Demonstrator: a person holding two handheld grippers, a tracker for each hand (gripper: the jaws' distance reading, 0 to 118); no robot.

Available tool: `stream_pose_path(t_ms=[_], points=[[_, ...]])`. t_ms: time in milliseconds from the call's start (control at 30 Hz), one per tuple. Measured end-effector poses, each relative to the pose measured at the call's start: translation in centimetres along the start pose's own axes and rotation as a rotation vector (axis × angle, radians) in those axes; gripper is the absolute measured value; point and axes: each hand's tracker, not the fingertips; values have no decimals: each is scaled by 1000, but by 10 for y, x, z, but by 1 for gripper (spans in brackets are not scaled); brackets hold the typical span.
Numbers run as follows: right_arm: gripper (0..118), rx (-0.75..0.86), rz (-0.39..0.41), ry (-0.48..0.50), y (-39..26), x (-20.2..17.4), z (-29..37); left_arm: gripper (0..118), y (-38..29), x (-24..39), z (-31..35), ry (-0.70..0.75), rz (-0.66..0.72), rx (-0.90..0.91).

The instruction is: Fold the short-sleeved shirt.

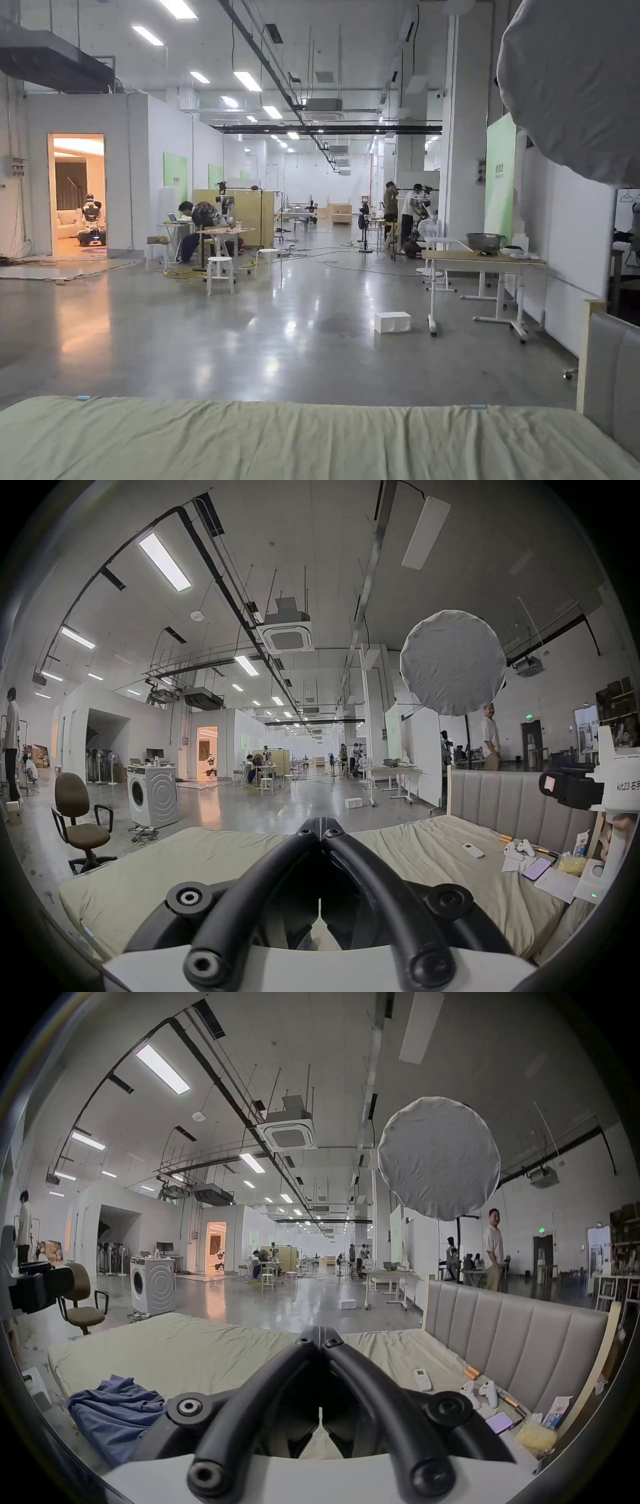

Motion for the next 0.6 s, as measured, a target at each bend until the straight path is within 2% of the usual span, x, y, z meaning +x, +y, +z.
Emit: stream_pose_path(t_ms=[167,233,267,333,400,433,467,533,600], points=[[0,-6,77,-18,-1,-2,-2,0,2,-2,-1,55,-55,-12],[0,-2,179,-18,0,-8,-5,0,5,3,-5,75,-161,-13],[0,8,282,7,0,-12,-6,0,4,10,-8,59,-312,-28],[0,10,615,31,-6,-29,-10,0,-5,23,-15,43,-617,-58],[0,66,1067,84,-27,-48,-9,0,-32,33,-19,-54,-994,-61],[0,112,1271,174,-41,-54,-6,0,-50,35,-21,-112,-1155,-85],[0,95,1369,239,-54,-54,0,0,-64,36,-21,-180,-1275,-121],[0,134,1507,440,-75,-56,10,0,-100,34,-13,-385,-1518,-187],[0,99,1691,629,-100,-58,22,0,-135,32,2,-567,-1758,-214]])
